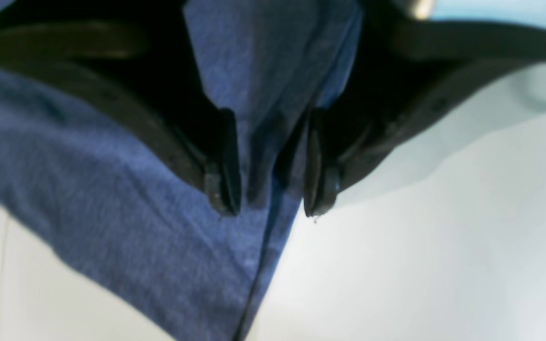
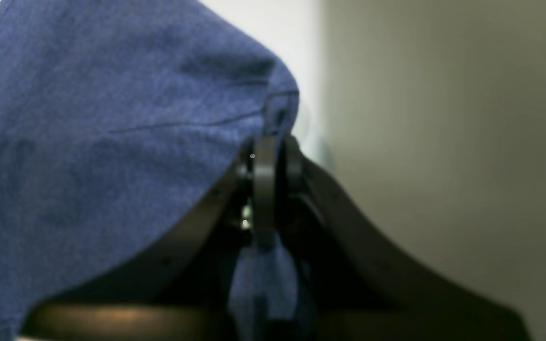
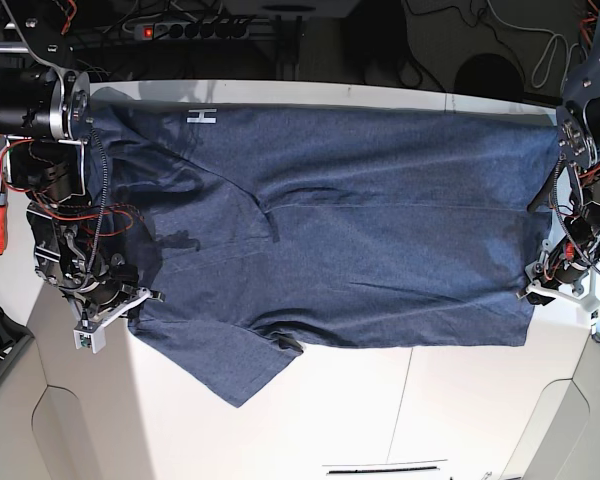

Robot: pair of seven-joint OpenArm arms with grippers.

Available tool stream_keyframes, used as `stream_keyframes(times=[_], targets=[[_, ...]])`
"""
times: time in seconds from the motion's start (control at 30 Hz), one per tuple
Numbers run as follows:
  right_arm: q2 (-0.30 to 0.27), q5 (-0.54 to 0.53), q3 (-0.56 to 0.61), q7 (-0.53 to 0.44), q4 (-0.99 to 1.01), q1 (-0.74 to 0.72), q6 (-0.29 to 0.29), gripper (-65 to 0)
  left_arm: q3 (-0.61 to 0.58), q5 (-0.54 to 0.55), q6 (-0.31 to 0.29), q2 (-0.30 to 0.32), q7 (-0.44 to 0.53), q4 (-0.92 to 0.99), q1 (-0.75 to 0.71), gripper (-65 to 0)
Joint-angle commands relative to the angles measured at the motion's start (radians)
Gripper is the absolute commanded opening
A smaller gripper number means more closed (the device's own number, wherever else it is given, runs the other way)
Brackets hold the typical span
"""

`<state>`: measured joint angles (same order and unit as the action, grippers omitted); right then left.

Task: Layout the t-shirt on the table in an organized manner, then fold the t-shirt properly
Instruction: 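Grasp the hem corners with both grippers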

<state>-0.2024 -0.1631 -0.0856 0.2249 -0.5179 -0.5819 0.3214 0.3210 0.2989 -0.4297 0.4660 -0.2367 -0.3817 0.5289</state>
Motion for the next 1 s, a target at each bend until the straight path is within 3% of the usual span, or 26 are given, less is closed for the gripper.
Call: stream_keyframes(times=[0.0,0.1,0.23,0.67,0.73,0.8,0.97], targets=[[-0.008,0.006,-0.002,0.011,-0.008,-0.019,0.000,-65.0,-0.018,0.011,0.006,0.029,0.031,-0.014,0.027,-39.4],[-0.008,0.006,-0.002,0.011,-0.008,-0.013,0.000,-65.0,-0.060,0.016,0.042,0.038,0.047,-0.014,0.023,-39.4],[-0.008,0.006,-0.002,0.011,-0.008,-0.003,0.001,-65.0,-0.060,0.029,0.042,0.034,0.069,-0.014,-0.001,-39.4],[-0.008,0.006,-0.002,0.012,-0.008,-0.002,0.000,-65.0,-0.057,0.001,0.039,0.027,0.429,-0.017,-0.102,-39.4],[-0.008,0.007,-0.002,0.015,-0.008,-0.002,0.000,-65.0,-0.057,-0.012,0.038,0.027,0.416,-0.032,-0.102,-39.4],[-0.008,0.006,-0.002,0.015,-0.008,-0.002,0.000,-65.0,-0.057,-0.007,0.045,0.027,0.324,-0.063,-0.101,-39.3],[-0.010,0.006,-0.002,0.014,-0.008,-0.002,0.001,-65.0,-0.057,0.135,0.044,0.027,0.182,-0.094,-0.071,-31.5]])
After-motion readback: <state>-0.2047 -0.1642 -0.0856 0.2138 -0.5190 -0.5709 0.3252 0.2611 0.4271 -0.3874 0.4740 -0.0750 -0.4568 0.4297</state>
